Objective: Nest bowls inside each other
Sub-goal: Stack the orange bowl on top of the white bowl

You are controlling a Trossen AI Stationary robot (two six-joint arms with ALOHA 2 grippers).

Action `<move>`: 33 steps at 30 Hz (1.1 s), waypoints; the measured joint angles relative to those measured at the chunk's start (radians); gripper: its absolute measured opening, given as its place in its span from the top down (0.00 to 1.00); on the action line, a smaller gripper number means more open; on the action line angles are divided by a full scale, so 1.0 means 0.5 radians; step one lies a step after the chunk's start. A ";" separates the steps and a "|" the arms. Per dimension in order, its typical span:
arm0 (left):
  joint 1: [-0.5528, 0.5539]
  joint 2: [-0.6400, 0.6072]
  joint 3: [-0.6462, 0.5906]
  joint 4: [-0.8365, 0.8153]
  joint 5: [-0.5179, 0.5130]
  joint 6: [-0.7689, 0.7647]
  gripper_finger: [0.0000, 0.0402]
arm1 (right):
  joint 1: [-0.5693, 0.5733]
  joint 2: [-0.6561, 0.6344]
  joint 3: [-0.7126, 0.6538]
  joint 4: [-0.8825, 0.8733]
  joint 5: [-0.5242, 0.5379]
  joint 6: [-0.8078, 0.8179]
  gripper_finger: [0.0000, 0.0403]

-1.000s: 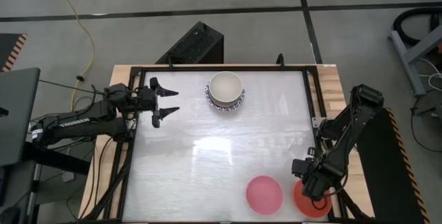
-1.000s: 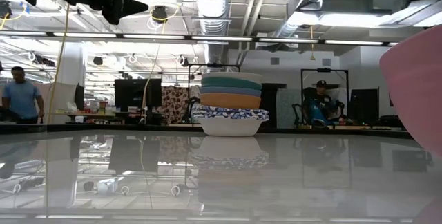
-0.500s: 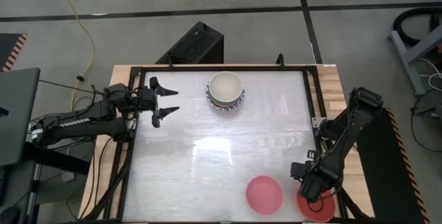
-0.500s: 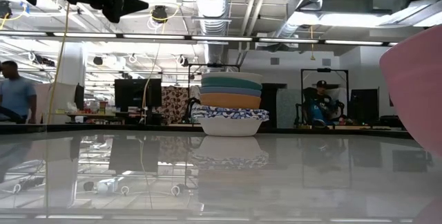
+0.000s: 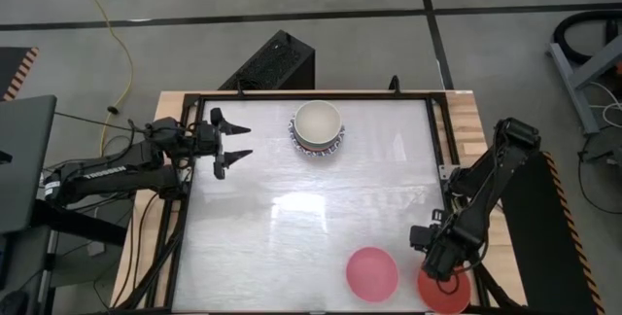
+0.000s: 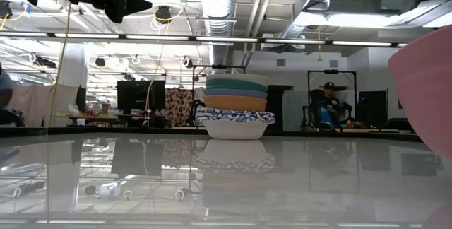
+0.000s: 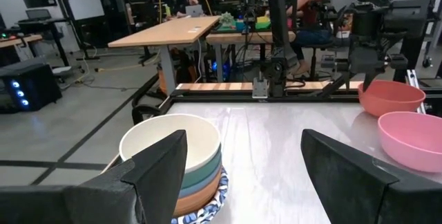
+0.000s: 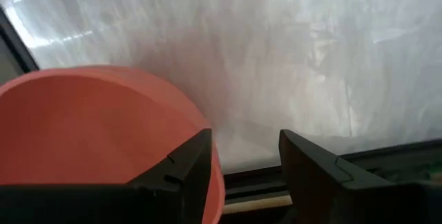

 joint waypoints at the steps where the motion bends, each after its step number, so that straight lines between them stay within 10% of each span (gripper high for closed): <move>1: 0.000 0.001 0.000 -0.003 0.000 0.001 0.32 | 0.004 0.007 0.000 0.017 -0.006 -0.021 0.53; 33: 0.000 0.000 0.000 -0.041 0.005 0.045 0.32 | -0.052 0.251 -0.001 0.125 -0.164 -0.272 0.62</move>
